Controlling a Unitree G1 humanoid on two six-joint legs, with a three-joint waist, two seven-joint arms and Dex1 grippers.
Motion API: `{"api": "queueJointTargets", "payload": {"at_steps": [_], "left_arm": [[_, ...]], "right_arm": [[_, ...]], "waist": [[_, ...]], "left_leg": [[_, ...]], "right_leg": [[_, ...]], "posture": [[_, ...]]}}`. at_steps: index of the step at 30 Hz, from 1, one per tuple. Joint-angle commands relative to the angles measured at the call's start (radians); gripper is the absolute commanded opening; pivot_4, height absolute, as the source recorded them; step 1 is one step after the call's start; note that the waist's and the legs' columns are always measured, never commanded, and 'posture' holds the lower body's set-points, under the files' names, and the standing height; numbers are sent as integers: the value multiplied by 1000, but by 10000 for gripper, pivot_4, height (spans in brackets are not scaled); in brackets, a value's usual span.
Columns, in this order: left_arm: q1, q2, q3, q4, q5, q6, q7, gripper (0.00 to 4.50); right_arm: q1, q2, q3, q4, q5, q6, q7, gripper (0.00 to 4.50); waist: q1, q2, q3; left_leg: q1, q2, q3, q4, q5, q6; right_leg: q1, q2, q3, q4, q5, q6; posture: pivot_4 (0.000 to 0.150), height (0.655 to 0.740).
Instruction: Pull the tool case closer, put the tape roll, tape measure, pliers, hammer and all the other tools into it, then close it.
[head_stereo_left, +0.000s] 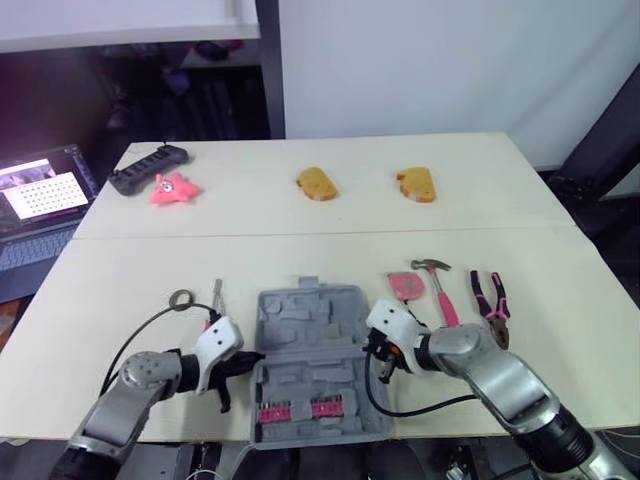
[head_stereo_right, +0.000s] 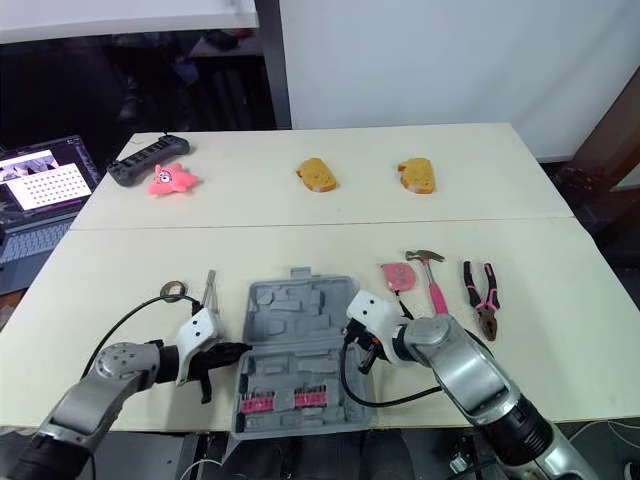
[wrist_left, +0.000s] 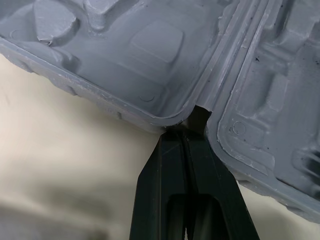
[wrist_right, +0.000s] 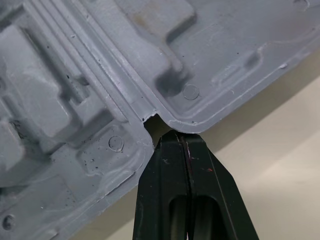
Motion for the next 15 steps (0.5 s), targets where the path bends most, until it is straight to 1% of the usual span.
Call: {"api": "queueJointTargets", "payload": {"at_steps": [1,7,15], "left_arm": [[50,23,-16,-9,2,28,-18,425],[74,32,-19,-6,-3,11,-27,425],[101,29,-32,21,-4,-22,-43,425]], "right_arm": [[39,9,-14,-109,36,60,-31,0],[86,6,-31,-190,76,141,-78,0],[87,-1,-33,-209,115,172,-122,0]], "waist": [[1,0,0],[0,0,0],[1,0,0]], "left_leg": [[0,0,0,0,0,0],[0,0,0,0,0,0],[0,0,0,0,0,0]], "right_leg": [[0,0,0,0,0,0],[0,0,0,0,0,0],[0,0,0,0,0,0]], "posture": [[1500,7400],[1500,7400],[1500,7400]]}}
